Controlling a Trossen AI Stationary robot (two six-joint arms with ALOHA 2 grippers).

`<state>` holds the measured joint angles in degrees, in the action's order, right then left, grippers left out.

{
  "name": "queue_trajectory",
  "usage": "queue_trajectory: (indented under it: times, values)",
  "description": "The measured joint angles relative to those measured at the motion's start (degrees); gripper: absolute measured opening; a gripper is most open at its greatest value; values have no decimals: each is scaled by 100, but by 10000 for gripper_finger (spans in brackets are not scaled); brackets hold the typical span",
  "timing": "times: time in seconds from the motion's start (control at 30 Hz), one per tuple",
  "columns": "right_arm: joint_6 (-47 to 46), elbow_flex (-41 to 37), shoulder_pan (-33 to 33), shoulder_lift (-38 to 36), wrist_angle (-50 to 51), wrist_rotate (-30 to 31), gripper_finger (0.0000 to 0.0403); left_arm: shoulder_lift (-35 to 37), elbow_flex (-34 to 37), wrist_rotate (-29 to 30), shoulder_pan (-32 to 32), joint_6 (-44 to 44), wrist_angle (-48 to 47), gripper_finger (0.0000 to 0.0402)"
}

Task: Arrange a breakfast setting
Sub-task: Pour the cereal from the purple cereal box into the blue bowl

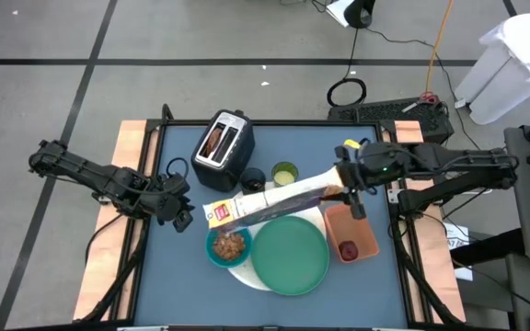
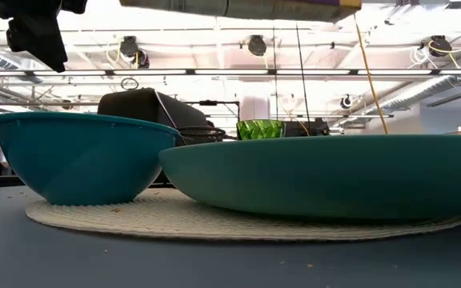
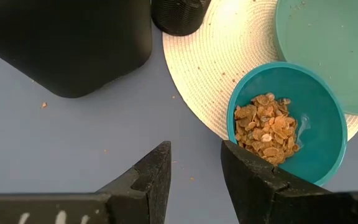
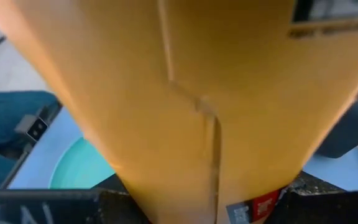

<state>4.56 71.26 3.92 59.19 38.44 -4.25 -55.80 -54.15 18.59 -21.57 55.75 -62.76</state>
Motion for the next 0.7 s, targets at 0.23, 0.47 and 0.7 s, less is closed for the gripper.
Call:
queue_trajectory:
  times: [0.23,0.47,0.7]
  values:
    - [-90,0,0,-337,0,-1,167,1,0,0,0,-2,0,145]
    - [-91,0,0,-560,-2,0,167,-1,0,0,-1,0,0,145]
    - [-95,-449,0,-833,-466,-4,167,-2,0,0,-1,0,2,145]
